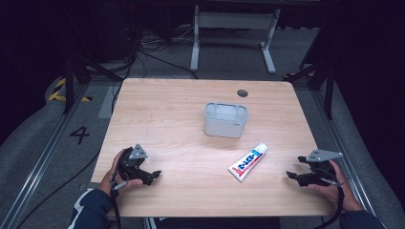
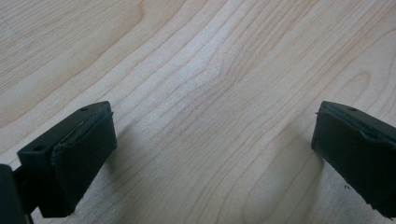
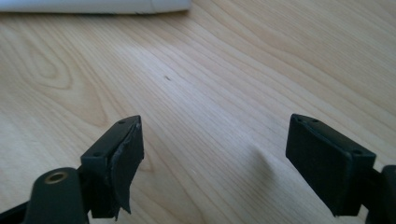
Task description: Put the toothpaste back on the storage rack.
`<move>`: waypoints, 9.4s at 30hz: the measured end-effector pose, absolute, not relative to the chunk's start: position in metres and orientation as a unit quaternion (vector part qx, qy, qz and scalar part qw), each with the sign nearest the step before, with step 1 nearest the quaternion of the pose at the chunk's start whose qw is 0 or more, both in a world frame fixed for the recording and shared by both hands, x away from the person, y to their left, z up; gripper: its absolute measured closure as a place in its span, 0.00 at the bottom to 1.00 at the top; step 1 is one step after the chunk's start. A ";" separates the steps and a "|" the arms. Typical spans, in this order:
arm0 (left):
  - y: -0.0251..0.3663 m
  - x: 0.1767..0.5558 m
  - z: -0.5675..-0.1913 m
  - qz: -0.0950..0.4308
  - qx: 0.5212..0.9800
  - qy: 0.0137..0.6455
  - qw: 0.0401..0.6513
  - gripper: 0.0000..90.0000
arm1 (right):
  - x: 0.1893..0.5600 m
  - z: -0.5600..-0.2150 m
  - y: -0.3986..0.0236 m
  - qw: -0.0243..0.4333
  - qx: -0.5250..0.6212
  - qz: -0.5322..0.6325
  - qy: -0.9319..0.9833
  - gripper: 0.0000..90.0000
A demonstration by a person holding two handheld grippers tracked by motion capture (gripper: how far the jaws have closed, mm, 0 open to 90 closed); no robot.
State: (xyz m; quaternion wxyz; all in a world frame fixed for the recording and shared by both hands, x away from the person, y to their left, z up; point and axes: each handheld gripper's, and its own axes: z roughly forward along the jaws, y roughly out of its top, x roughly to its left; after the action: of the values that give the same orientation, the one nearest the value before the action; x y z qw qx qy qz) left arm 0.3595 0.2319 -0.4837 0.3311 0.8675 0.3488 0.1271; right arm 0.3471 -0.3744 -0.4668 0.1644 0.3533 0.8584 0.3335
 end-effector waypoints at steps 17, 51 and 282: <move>0.232 0.359 -0.484 0.127 0.868 0.348 0.331 0.01 | 0.354 -0.436 -0.341 0.148 0.247 0.319 0.903 0.23; 0.233 0.359 -0.484 0.128 0.868 0.347 0.330 0.01 | 0.396 -0.421 -0.230 0.105 0.063 0.223 0.967 0.29; 0.234 0.357 -0.483 0.128 0.869 0.347 0.329 0.01 | 0.481 -0.317 -0.180 0.208 0.224 0.565 0.766 0.70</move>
State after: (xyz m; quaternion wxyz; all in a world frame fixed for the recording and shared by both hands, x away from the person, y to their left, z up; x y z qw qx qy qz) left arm 0.3575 0.2342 -0.4832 0.3288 0.8689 0.3472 0.1281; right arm 0.4807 -0.1798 -0.3166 0.2078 0.2240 0.7663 0.5651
